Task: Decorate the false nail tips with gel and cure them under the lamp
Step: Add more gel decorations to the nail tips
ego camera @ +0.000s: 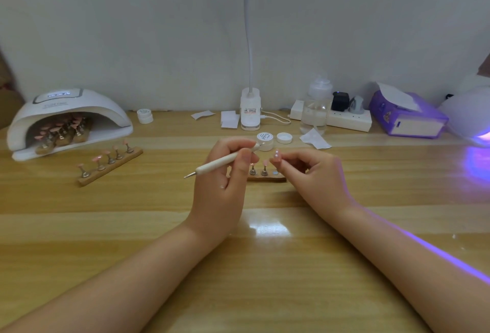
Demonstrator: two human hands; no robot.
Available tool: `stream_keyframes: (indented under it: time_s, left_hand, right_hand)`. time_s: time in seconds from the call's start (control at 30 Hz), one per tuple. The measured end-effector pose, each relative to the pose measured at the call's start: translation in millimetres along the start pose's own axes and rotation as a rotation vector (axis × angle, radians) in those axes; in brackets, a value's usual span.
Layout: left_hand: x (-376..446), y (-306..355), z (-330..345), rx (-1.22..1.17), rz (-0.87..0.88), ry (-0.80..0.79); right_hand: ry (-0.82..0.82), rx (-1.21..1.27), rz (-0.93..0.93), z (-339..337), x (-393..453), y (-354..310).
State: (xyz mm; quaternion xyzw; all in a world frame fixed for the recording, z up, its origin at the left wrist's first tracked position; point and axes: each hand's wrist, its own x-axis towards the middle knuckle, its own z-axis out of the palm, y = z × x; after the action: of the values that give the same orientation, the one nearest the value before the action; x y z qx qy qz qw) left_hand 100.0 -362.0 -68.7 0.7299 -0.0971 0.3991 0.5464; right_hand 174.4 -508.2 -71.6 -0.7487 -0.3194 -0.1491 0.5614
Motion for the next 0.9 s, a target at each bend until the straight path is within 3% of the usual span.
stream_keyframes:
  time_s: [0.9]
  left_hand:
    - [-5.8, 3.9, 3.2, 0.014, -0.007, -0.013]
  right_hand:
    - [0.0, -0.005, 0.031, 1.1, 0.7, 0.2]
